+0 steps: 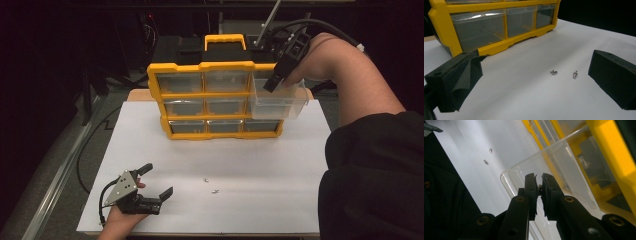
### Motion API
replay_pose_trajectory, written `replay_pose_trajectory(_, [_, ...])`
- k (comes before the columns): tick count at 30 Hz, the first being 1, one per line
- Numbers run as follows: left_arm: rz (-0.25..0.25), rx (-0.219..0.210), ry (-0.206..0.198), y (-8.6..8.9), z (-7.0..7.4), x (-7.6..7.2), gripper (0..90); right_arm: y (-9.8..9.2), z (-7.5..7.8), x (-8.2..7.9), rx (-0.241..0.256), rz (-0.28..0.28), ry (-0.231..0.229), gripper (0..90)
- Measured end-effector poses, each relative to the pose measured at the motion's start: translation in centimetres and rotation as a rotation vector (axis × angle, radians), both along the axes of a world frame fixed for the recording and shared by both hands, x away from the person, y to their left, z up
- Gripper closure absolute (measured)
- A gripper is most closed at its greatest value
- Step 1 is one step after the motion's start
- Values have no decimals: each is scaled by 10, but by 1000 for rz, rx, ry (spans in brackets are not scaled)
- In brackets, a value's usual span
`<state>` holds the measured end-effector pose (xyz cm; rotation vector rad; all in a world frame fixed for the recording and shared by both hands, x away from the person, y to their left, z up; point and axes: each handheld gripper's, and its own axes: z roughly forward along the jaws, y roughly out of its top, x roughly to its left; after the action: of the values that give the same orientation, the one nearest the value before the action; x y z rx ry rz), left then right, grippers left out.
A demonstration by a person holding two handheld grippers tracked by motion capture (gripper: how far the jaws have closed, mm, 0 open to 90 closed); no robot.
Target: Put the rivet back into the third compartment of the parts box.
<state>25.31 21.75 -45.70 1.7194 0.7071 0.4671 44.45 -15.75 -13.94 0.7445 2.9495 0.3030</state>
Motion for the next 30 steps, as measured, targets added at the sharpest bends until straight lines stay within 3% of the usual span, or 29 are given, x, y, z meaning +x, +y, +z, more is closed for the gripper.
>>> replay_pose_trajectory(4, [-7,2,-2,0,0,-1,3,3,-14,4,-22,4,16,840])
replay_pose_trajectory(10, [-8,-1,-3,-1,1,-1,3,3,-12,5,-4,4,10,836])
replay_pose_trajectory(12, [-9,2,-1,-1,0,-1,3,2,-8,4,6,-19,-15,620])
replay_pose_trajectory(14, [-8,3,-1,0,0,0,3,1,-1,3,16,-47,-17,472])
replay_pose_trajectory(17, [-2,-1,3,0,0,0,3,1,7,-2,20,-45,-38,429])
replay_pose_trajectory(22, [4,4,5,0,0,0,3,-7,16,-26,40,-34,-49,397])
replay_pose_trajectory(30, [11,5,7,1,0,-1,3,-26,-1,-59,50,-34,-28,369])
